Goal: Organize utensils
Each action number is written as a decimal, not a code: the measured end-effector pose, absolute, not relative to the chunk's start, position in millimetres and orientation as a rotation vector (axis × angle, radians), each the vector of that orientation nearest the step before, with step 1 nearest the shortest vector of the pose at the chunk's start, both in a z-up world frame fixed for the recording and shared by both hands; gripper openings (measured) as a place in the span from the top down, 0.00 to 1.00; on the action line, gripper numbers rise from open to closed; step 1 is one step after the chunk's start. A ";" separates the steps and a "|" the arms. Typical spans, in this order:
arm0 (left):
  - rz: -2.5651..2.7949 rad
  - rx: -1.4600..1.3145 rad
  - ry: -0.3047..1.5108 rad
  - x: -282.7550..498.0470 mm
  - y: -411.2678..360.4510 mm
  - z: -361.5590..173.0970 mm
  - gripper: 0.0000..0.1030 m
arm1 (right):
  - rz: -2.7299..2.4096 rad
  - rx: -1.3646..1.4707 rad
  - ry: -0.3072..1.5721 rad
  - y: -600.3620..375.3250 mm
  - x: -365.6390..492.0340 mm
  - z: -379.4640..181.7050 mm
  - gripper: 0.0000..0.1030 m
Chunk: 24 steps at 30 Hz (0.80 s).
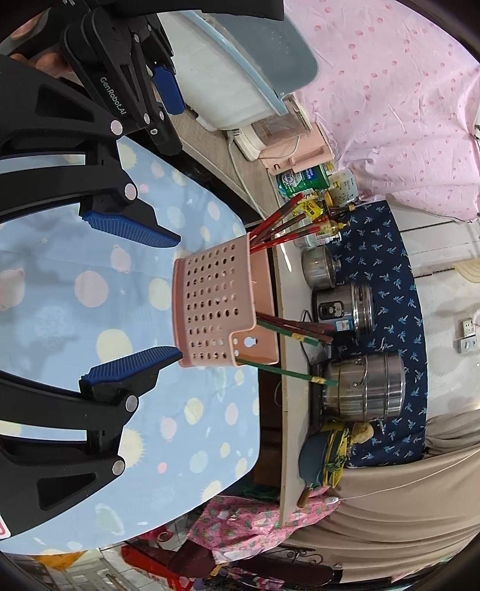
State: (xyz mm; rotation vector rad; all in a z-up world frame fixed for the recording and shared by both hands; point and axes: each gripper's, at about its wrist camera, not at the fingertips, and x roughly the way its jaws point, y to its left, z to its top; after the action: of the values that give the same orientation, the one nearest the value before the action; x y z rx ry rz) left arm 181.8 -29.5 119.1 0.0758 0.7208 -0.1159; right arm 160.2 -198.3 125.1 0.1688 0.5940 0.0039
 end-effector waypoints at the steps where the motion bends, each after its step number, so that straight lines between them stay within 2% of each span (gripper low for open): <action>1: -0.116 0.078 0.726 178.8 -29.5 115.2 0.46 | 0.002 0.172 0.597 -198.3 157.1 122.4 0.47; 5: -0.114 0.071 0.752 169.6 -27.9 103.8 0.46 | -0.007 0.180 0.611 -199.5 144.9 111.0 0.47; 8: -0.108 0.068 0.748 162.2 -27.2 98.5 0.37 | -0.019 0.166 0.611 -197.4 136.2 105.5 0.43; 13: -0.104 0.078 0.743 150.8 -28.5 93.0 0.35 | -0.030 0.135 0.621 -194.6 126.4 97.2 0.42; 24: -0.087 0.067 0.779 142.7 -25.7 73.8 0.27 | -0.061 0.054 0.635 -187.7 116.8 83.7 0.26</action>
State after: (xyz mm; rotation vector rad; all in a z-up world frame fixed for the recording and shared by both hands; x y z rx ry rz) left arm 142.7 -25.7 73.8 0.0670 0.7789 -0.0871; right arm 116.8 -187.7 83.7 0.0545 0.6352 -0.0607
